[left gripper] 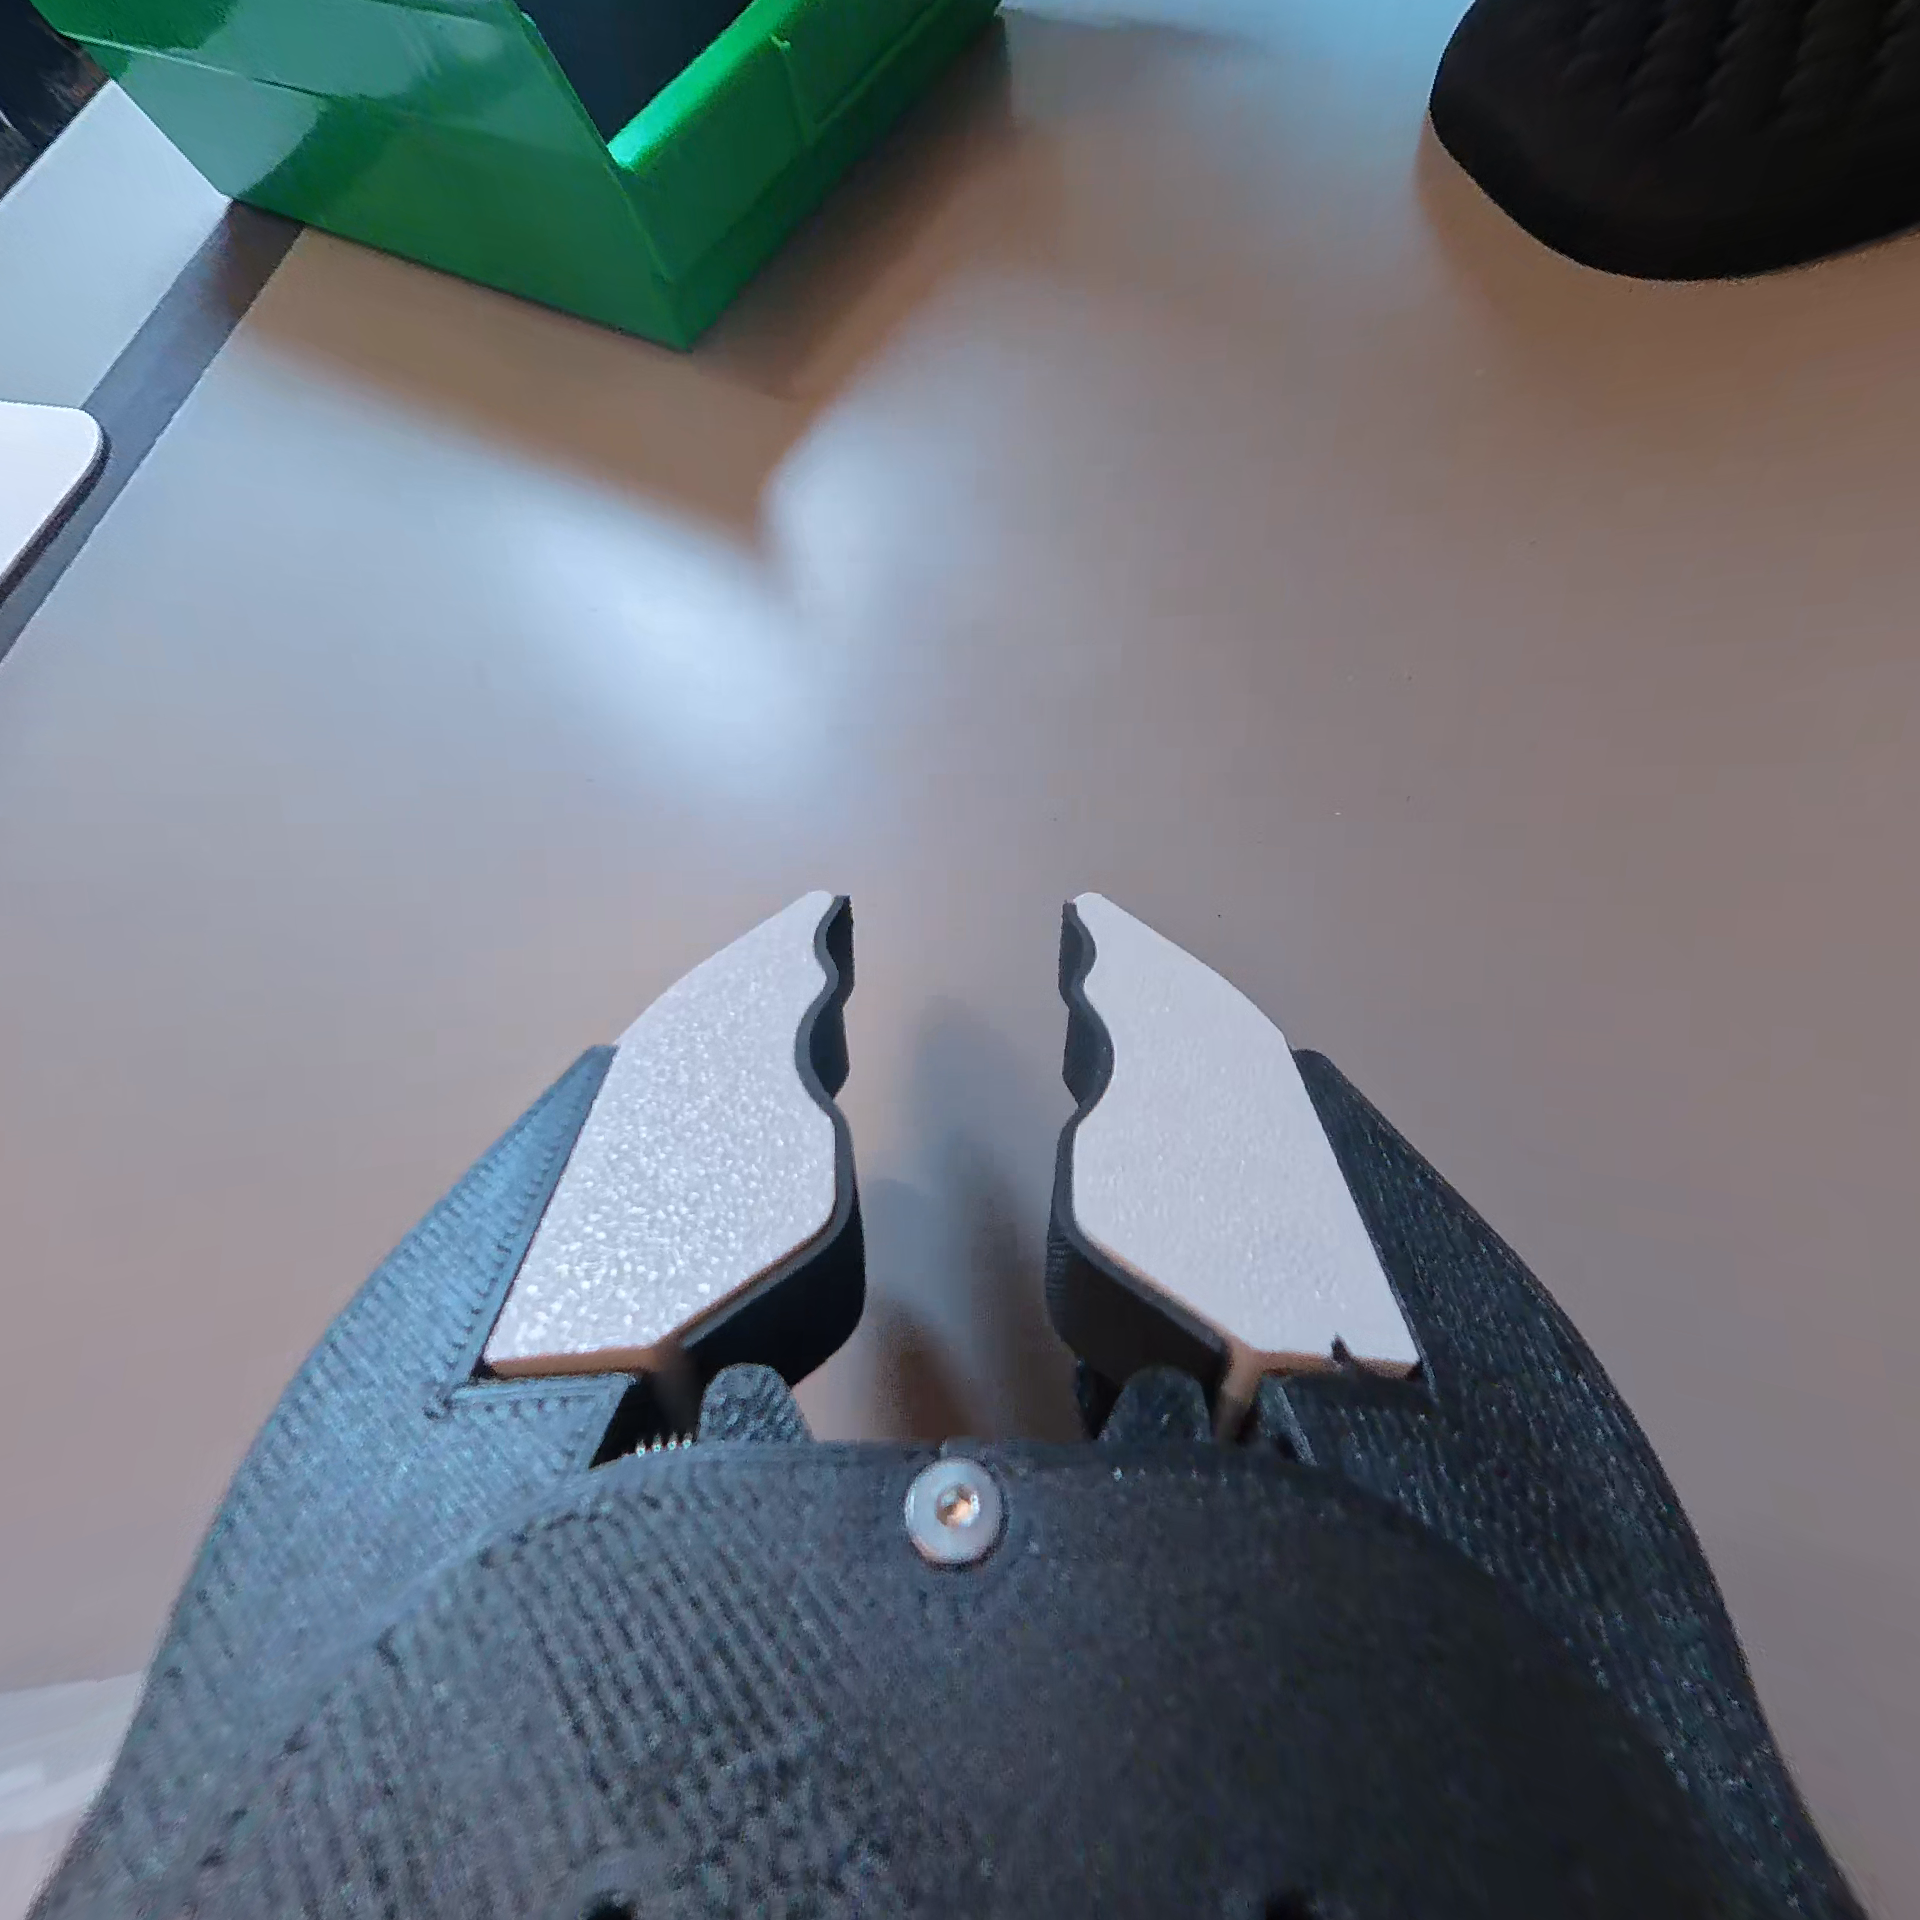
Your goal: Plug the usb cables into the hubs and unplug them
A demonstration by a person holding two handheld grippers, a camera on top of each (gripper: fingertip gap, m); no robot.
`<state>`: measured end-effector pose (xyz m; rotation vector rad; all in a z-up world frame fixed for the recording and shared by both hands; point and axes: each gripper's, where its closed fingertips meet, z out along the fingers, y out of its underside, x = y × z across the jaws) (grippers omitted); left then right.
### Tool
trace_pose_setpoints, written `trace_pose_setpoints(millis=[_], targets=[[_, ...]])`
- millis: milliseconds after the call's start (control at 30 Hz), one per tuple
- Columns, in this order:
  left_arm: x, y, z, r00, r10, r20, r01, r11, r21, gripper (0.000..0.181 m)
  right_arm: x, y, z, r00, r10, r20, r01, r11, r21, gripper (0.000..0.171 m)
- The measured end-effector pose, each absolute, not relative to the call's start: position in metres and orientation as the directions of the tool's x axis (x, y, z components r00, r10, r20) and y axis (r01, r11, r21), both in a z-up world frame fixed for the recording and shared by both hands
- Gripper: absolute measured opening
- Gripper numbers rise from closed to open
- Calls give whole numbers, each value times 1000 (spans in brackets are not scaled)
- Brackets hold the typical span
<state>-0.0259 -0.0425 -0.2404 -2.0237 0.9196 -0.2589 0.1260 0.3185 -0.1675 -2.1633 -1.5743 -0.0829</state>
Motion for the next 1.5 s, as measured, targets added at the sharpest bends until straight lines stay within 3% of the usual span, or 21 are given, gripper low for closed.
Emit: trace_pose_setpoints(millis=[100, 200, 267, 333, 600, 667, 800, 867, 933, 1033, 1200, 1367, 1433, 1500], targets=[[-26, -42, -244, 707, -692, -145, -510, -357, -782, 38, 146, 322, -159, 336, 868, 366, 923, -227, -310, 60], [-25, -41, -249, 708, -695, -128, -506, -372, -778, 38, 177, 304, -179, 309, 918, 250, 950, -284, -129, 81], [-24, -41, -252, 706, -698, -121, -509, -380, -772, 38, 185, 304, -192, 307, 926, 219, 952, -297, -77, 73], [-23, -42, -253, 702, -700, -128, -518, -379, -767, 38, 184, 305, -195, 322, 929, 184, 947, -313, -78, 61], [-23, -41, -258, 698, -707, -111, -516, -390, -763, 37, 168, 308, -186, 274, 949, 157, 955, -248, -164, 61], [-23, -40, -257, 703, -704, -103, -506, -393, -768, 37, 167, 312, -182, 190, 949, 252, 980, -169, -100, 61], [-22, -40, -258, 704, -702, -108, -508, -391, -768, 37, 155, 328, -171, -194, 848, 493, 978, 130, 163, 61], [-22, -40, -257, 704, -702, -109, -509, -391, -767, 37, 142, 342, -170, -327, 763, 558, 945, 245, 218, 61], [-22, -41, -258, 703, -702, -115, -514, -390, -764, 37, 134, 356, -175, -337, 738, 585, 941, 283, 185, 62], [-22, -42, -258, 700, -703, -127, -525, -386, -759, 36, 135, 361, -188, -203, 853, 481, 979, 189, 77, 56], [-22, -41, -259, 697, -705, -132, -530, -382, -757, 36, 133, 358, -199, -143, 908, 394, 989, 144, 27, 53], [-21, -40, -254, 703, -698, -132, -515, -372, -772, 36, 136, 353, -189, -125, 903, 410, 992, 120, 40, 70], [-23, -38, -245, 716, -683, -146, -497, -351, -794, 37, 125, 347, -166, -79, 893, 442, 989, 127, -80, 70], [-28, -33, -231, 741, -653, -159, -461, -322, -827, 37, 100, 329, -128, 22, 883, 468, 925, 159, -345, 67]])
